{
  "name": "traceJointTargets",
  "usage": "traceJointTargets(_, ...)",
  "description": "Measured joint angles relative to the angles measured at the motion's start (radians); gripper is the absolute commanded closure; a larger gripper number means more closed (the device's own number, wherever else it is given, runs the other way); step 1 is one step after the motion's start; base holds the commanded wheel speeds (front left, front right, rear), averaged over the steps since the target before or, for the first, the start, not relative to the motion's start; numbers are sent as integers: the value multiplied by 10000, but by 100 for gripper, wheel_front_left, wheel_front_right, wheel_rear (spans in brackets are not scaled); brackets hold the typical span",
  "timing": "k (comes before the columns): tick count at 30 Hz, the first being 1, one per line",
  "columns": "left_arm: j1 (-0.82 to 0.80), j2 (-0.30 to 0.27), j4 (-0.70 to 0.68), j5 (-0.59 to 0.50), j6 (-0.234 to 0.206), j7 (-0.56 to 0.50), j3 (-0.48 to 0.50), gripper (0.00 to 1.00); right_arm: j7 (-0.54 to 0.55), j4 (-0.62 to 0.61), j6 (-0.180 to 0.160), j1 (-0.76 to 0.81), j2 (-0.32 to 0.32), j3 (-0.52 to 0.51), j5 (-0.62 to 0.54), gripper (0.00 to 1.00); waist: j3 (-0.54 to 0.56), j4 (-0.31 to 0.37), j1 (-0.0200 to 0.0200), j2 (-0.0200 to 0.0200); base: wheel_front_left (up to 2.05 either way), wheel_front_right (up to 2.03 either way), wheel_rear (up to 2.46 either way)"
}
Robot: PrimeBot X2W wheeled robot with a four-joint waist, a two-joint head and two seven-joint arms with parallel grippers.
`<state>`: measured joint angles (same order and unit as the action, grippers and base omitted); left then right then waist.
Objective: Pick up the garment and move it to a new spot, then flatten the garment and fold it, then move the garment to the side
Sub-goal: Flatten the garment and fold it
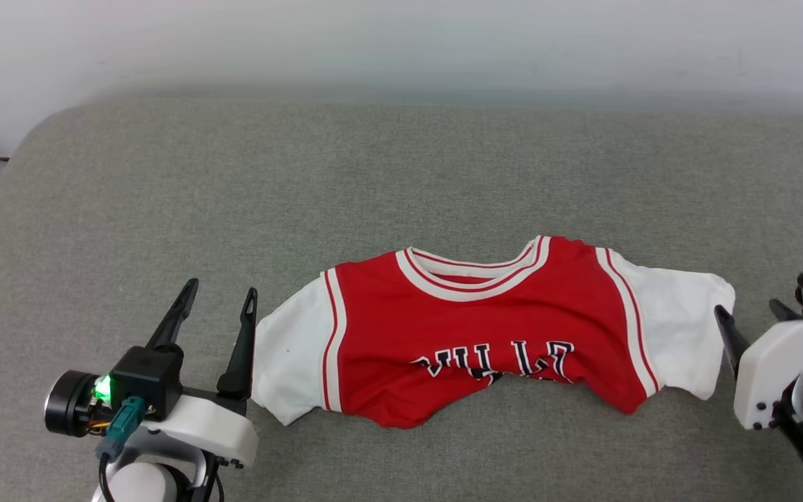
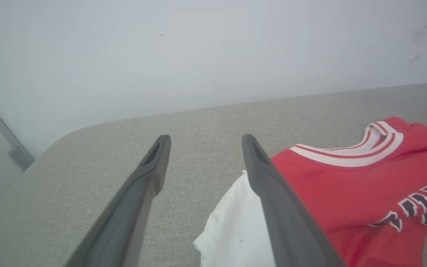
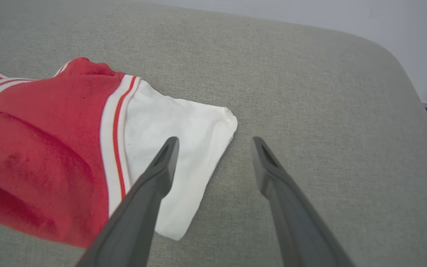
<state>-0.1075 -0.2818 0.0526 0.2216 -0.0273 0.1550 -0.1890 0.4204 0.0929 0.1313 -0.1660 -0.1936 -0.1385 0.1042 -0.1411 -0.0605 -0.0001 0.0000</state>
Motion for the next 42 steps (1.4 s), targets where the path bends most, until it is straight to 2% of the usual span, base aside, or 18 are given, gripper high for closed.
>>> traceJointTargets(6, -241, 33, -391, -253, 58, 855, -98, 0, 3039, 401, -2, -1527, -1333, 541, 872, 0, -431, -400, 0, 0, 0, 0, 0)
traceJointTargets(10, -311, 121, -305, -253, 192, 961, -244, 0, 4224, 1068, 2, -2324, -1964, 640, 1287, 0, -764, -758, 1, 0, 0, 0, 0)
traceJointTargets(13, -483, 211, -222, -251, 270, 1026, -305, 0, 4566, 1630, 0, -2678, -2345, 644, 1337, 0, -1032, -1044, 1, 0, 0, 0, 0)
traceJointTargets(22, -684, 380, 86, -247, 397, 1051, -318, 0, 4495, 3114, -4, -2949, -2414, 560, 1252, 0, -1524, -1783, 1, 0, 0, 0, 0)
traceJointTargets(23, -685, 380, 96, -245, 408, 1051, -305, 0, 4462, 3214, -4, -2913, -2397, 543, 1252, 18, -1531, -1814, 1, 0, 0, 0, 0)
traceJointTargets(24, -687, 387, 98, -240, 422, 1051, -288, 0, 4406, 3292, -4, -2865, -2364, 508, 1252, 63, -1521, -1824, 1, 0, 0, 0, 0)
traceJointTargets(25, -689, 395, 104, -238, 439, 1051, -278, 0, 4307, 3361, -2, -2834, -2326, 495, 1250, 100, -1503, -1822, 1, 0, 0, 0, 0)
traceJointTargets(30, -645, 384, 199, -238, 449, 1051, -142, 0, 3856, 3749, 6, -2686, -2284, 236, 1106, 100, -1322, -1688, 1, 0, 0, 0, 0)
traceJointTargets(37, -548, 378, 384, -247, 508, 1053, -65, 0, 3304, 4004, 4, -2324, -2660, -56, 512, 100, -943, -1324, 1, 0, 0, 0, 0)
traceJointTargets(40, -470, 405, 479, -236, 533, 1053, -56, 0, 3131, 4172, 2, -2166, -2606, -25, 443, 100, -774, -1156, 1, 1, 0, 0, 0)
traceJointTargets(41, -446, 410, 527, -234, 537, 1053, -59, 0, 3005, 4209, 2, -2165, -2556, -46, 424, 79, -715, -1110, 1, 0, 0, 0, 0)
traceJointTargets(42, -430, 418, 562, -230, 543, 1055, -59, 0, 2755, 4211, 2, -2166, -2481, -115, 359, 0, -658, -1060, 0, 0, 0, 0, 0)
